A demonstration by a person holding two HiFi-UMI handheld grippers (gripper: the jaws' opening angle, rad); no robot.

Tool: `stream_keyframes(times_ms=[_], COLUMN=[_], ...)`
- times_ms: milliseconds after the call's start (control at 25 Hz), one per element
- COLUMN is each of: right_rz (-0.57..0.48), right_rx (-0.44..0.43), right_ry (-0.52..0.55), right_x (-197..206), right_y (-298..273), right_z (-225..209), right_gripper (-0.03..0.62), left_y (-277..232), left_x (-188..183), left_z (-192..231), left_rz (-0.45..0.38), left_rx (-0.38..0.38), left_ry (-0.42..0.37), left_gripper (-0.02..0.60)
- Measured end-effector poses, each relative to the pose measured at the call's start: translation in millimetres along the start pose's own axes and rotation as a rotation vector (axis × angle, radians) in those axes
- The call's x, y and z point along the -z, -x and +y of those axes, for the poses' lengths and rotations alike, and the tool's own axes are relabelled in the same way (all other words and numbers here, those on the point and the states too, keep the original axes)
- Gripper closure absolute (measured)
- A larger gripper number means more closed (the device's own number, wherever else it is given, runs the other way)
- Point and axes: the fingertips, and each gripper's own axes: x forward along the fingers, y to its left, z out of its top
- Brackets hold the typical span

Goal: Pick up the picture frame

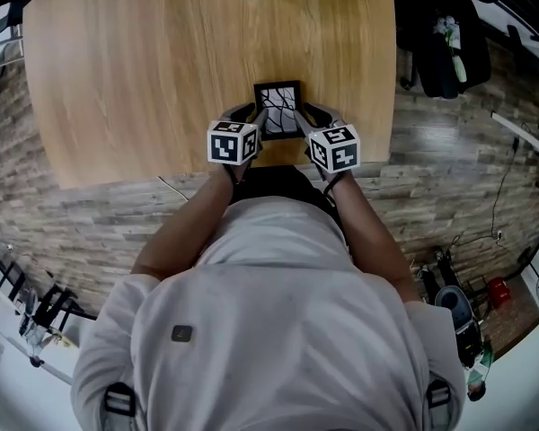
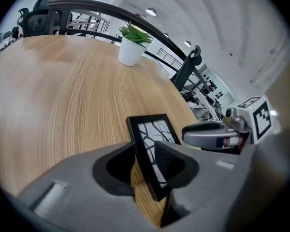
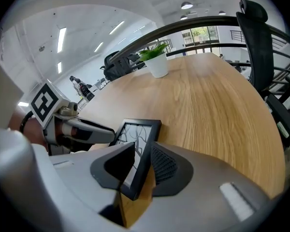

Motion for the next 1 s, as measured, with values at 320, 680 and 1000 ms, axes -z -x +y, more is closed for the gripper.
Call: stream_keyframes(times_ms=[320,680,1000], right_rz=[0.045,0.045,0.010], right_rx=[0.020,0.061,0.061], right_ry=[-0.010,0.000,-0.048], right_x=[14,15,13], right_y=[-18,-23,-21], right_z=[-5,-4,-6], right_gripper=[0.473,0.476,0.497], left_y=[-9,-9,-8], left_x=[5,6,5], left_z=[5,8,7], left_rz=[0.013,0.017,0.022], left_rx=[-0.032,-0.065,-0.046], left_ry=[0.008,-0.031,-0.022], left_gripper=[0.443,0.474,0.483])
